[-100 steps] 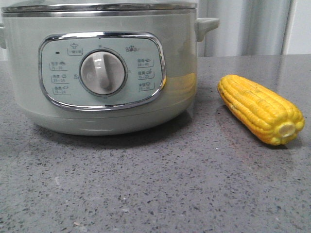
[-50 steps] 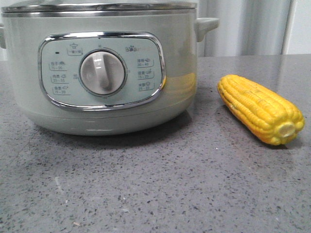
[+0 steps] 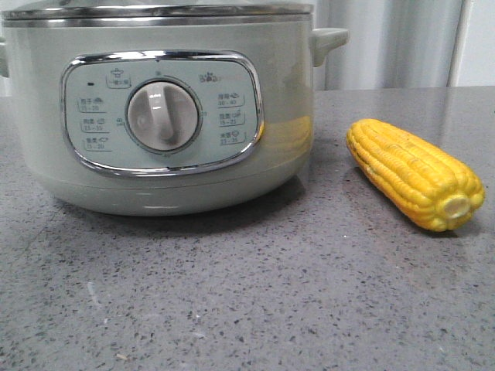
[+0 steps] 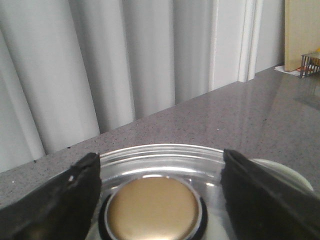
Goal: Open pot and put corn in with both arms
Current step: 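Grasp the glass lid's knob with the left gripper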
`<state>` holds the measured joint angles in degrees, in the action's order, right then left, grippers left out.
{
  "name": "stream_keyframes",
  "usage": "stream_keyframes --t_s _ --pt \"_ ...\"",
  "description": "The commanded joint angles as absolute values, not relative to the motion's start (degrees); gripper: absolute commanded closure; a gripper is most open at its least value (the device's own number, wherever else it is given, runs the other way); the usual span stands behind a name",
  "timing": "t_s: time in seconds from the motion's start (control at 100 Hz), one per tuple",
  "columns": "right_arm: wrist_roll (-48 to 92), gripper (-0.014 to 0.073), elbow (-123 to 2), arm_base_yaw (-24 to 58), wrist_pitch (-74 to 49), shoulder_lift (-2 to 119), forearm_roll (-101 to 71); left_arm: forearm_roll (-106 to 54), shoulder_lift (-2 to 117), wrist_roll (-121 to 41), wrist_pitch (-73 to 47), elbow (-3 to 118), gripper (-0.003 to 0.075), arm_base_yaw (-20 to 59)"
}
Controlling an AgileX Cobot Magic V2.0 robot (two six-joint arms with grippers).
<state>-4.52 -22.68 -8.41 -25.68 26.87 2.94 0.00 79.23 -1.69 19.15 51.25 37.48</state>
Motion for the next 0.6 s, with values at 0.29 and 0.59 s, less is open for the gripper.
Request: stream_keyframes --t_s 0.29,0.59 --pt "-4.4 0.0667 -24.0 -8.4 -21.1 27.6 3.0 -0.3 78.6 -1.6 25.1 53.4 0.0269 37.8" --pt "-4.4 0.0667 -24.0 -8.4 -21.1 27.6 3.0 -0.4 78.6 -1.6 25.2 53.4 0.0541 37.8"
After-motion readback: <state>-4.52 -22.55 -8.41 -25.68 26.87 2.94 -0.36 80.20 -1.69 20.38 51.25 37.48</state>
